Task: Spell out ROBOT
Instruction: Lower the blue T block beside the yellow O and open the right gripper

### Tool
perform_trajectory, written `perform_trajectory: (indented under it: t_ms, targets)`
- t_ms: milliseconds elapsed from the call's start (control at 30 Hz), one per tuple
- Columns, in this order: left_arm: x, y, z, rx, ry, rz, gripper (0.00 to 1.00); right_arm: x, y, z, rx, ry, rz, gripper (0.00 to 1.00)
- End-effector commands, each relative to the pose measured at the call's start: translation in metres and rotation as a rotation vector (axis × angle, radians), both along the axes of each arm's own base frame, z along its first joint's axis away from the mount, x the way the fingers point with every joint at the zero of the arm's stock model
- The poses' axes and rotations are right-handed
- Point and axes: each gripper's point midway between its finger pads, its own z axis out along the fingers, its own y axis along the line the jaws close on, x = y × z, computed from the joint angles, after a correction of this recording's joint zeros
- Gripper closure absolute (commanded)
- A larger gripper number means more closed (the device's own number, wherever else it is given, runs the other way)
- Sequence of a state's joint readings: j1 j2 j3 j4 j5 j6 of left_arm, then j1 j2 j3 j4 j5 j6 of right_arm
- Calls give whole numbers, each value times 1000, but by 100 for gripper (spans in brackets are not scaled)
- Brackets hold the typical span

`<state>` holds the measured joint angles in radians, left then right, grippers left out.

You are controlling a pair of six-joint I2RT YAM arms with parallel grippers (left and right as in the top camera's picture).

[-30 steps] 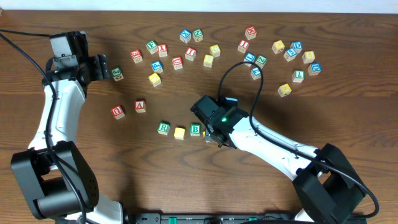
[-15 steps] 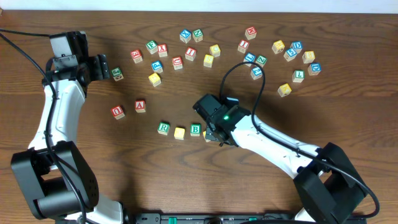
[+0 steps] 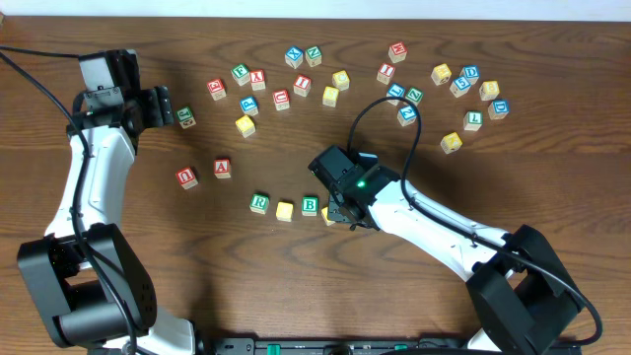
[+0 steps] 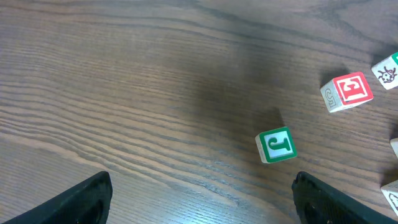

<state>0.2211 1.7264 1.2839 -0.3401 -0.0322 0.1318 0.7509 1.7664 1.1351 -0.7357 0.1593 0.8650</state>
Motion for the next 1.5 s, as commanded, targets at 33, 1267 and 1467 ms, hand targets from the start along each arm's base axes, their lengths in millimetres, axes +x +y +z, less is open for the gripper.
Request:
perform_trajectory:
  t_ms: [33, 1267, 1467]
  targets:
    - [-2, 1, -3, 4, 10, 0, 9, 1, 0, 6, 12, -10, 28, 73]
    - [-2, 1, -2, 4, 9, 0, 9, 16, -11, 7, 15, -30, -4, 26]
    - [-2, 1, -2, 4, 9, 0, 9, 16, -15, 7, -3, -23, 35, 19]
